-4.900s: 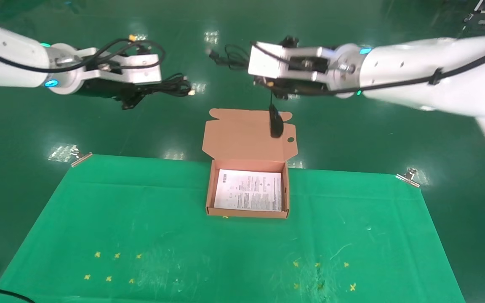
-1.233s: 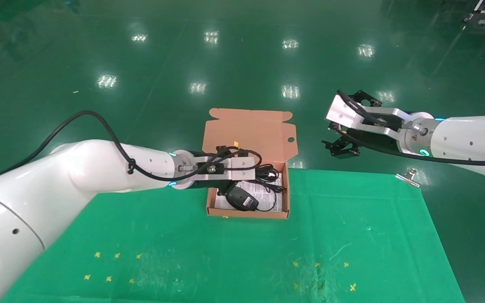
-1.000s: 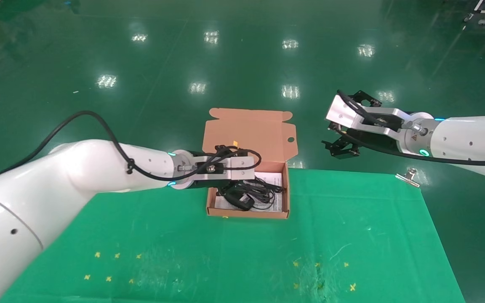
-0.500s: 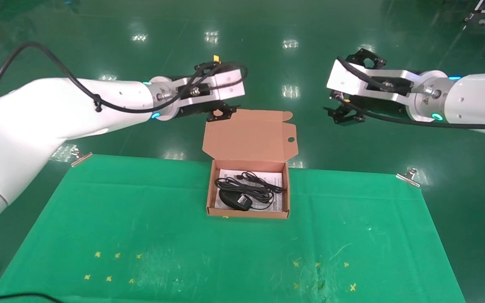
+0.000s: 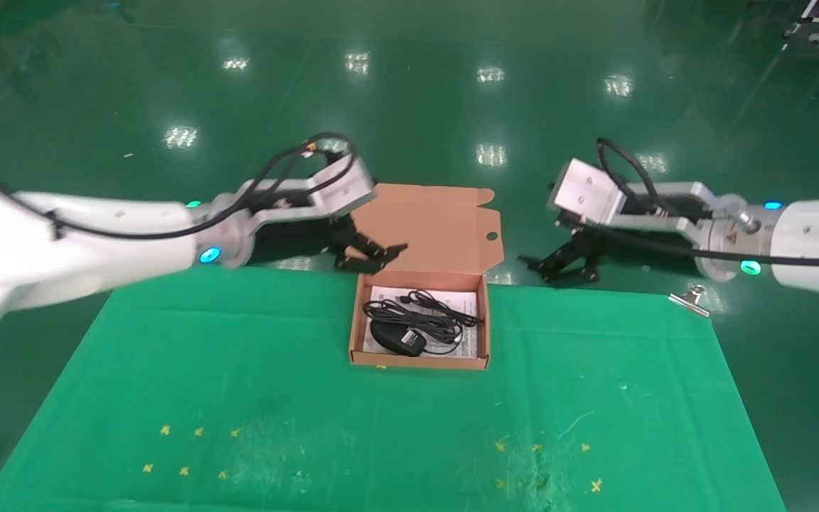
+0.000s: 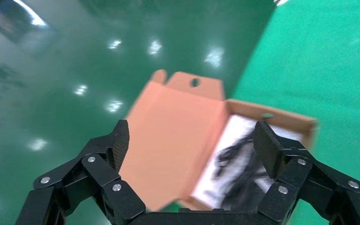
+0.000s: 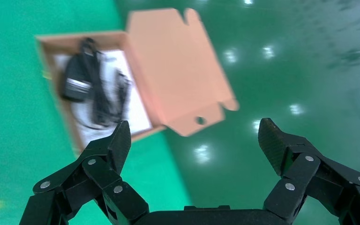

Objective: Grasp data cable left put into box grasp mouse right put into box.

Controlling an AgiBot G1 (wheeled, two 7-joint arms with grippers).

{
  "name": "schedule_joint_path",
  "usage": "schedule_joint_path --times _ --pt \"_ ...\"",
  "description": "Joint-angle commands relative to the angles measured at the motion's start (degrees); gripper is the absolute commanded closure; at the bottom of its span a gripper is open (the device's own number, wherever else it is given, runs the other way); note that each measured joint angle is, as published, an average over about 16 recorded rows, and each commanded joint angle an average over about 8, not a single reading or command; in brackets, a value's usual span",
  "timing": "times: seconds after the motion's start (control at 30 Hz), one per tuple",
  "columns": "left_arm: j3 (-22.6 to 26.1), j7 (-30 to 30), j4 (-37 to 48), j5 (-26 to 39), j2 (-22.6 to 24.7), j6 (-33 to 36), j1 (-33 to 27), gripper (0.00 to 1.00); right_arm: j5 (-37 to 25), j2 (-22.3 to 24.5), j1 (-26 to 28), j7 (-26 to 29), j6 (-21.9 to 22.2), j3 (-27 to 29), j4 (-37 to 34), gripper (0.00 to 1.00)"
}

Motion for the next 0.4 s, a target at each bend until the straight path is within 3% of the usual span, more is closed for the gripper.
schedule_joint_path --times 0.03,0.4 --pt "-1.5 -0.4 -1.2 -1.7 -1.3 1.9 1.3 0.00 2.4 0.5 -1.2 -0.5 -1.5 1.3 0.3 0.00" --pt "-8.5 -2.0 -7.1 -9.5 -7.7 10.6 7.4 0.00 13.4 3.1 -7.1 -3.0 -8.7 7.5 1.7 0.00"
